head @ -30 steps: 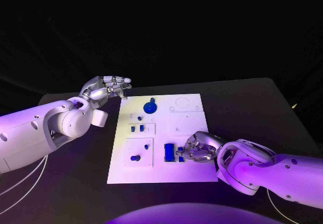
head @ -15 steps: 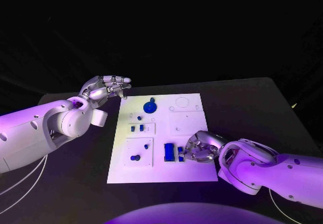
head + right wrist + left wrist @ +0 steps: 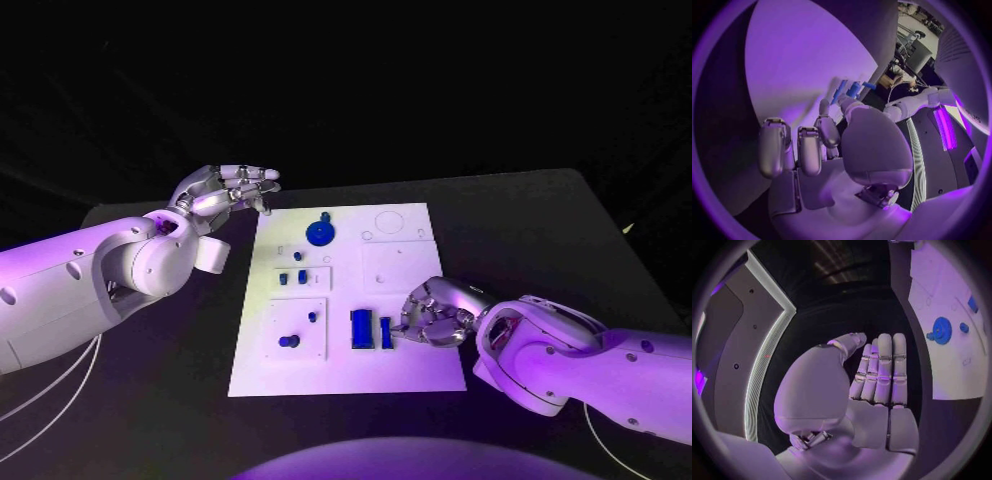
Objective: Assemble the parts on the task board
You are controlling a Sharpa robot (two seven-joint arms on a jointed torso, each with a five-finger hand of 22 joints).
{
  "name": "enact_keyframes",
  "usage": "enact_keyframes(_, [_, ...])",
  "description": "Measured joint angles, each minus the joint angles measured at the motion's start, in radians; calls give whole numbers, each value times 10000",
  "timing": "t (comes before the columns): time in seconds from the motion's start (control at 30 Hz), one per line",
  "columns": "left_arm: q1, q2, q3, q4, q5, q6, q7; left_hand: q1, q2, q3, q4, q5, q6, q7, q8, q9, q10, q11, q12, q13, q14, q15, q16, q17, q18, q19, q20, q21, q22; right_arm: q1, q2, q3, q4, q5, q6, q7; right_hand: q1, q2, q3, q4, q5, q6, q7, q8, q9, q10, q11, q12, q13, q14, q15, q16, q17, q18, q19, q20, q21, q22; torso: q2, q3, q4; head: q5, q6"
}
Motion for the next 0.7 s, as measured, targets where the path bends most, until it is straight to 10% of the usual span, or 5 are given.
enact_keyframes(0.27, [-62,190,-40,-230,22,0,32,-69,69,0,0,0,-40,40,0,-24,-5,-5,0,0,0,0,0,1,0,0,0,0,0,721,-85,25,-672,2646,-772,1703,24,423,-24,276,759,-928,426,-544,-209,-1717,373,-2946,-1980,39,261,-899,-926,243,-490,266,-2633,-1,-44,-69,-5,-52,296])
enact_keyframes(0.43, [-214,357,-74,-454,134,-16,102,-309,12,-129,199,0,-147,42,-55,-54,-130,45,0,-3,-531,98,-412,-153,-1,-320,141,-557,-284,1076,345,49,-2015,5259,-910,3426,362,737,39,214,1491,-1546,723,-873,-268,-3172,649,-5361,-3949,-781,552,-2854,-3716,961,-1841,480,-6601,-295,-149,-172,-48,-22,557])
enact_keyframes(0.57, [-327,552,-78,-830,334,-29,242,-425,-55,10,577,0,-304,92,-55,-45,-298,170,-229,-224,-1543,401,-2495,-1029,-2,-1076,573,-2485,-1413,1237,831,105,-3329,7274,-806,4795,837,698,513,137,1629,-2278,1247,-1317,-607,-4924,1329,-7260,-5761,-3446,1210,-6579,-7072,1165,-3791,1033,-10231,-2234,-232,-234,-87,50,802])
enact_keyframes(0.7, [-471,788,-79,-1328,615,-63,476,-477,-164,137,972,-73,-528,158,146,58,-157,305,-1129,-640,-1881,775,-4886,-1743,-1,-1736,1206,-5149,-3053,1320,1331,182,-4515,8784,-546,5956,1092,646,1000,-117,1401,-2447,1368,-1715,-1231,-5338,1723,-8640,-7894,-4977,1788,-9393,-8535,1164,-4841,1681,-12282,-4443,-303,-258,-102,69,1062])
